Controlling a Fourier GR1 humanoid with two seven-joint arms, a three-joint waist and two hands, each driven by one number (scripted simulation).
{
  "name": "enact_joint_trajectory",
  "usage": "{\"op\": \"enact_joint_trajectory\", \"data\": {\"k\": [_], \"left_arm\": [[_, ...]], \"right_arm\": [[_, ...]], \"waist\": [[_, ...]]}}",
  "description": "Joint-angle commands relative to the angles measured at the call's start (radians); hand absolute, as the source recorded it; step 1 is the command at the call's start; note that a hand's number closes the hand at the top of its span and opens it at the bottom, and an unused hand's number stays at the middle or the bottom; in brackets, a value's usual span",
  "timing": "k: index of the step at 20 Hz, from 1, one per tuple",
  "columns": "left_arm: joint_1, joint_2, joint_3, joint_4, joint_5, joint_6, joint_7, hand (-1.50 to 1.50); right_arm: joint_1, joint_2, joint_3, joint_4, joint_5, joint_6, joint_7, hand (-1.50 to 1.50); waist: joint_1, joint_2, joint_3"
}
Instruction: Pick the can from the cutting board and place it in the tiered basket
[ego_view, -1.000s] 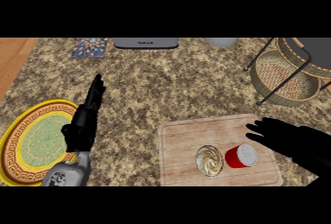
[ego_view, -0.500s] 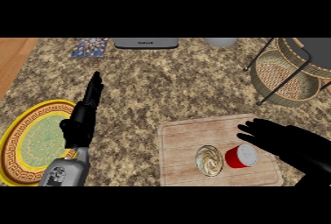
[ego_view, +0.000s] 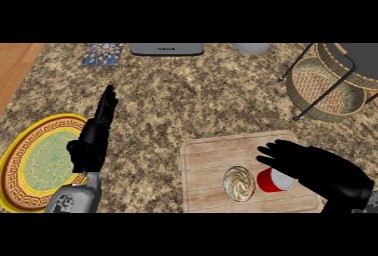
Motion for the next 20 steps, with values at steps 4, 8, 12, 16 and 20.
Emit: {"op": "enact_joint_trajectory", "data": {"k": [4,8,12,16,20], "left_arm": [[-0.037,-0.043,-0.018,0.005,-0.046,0.021,0.039,0.0],[0.014,-0.028,-0.012,-0.063,-0.033,-0.008,0.065,0.0],[-0.017,-0.05,-0.013,-0.037,-0.057,0.005,0.053,0.0],[0.004,-0.039,0.018,0.005,-0.037,-0.01,-0.016,0.0],[-0.007,-0.065,0.008,0.03,-0.058,0.005,-0.032,0.0]], "right_arm": [[-0.017,0.042,0.006,0.091,0.043,-0.021,-0.062,-1.5],[-0.082,0.102,0.015,0.091,0.043,0.055,-0.001,-1.5],[-0.014,0.083,0.011,0.094,0.08,-0.021,-0.062,-1.5],[0.069,0.127,0.048,0.06,0.093,-0.041,-0.023,-1.5],[-0.002,0.159,0.023,0.168,0.102,-0.076,-0.06,-1.5]], "waist": [[-0.001,0.0,0.0],[0.003,0.0,0.0],[0.0,0.0,0.0],[-0.003,0.0,0.0],[-0.001,0.0,0.0]]}}
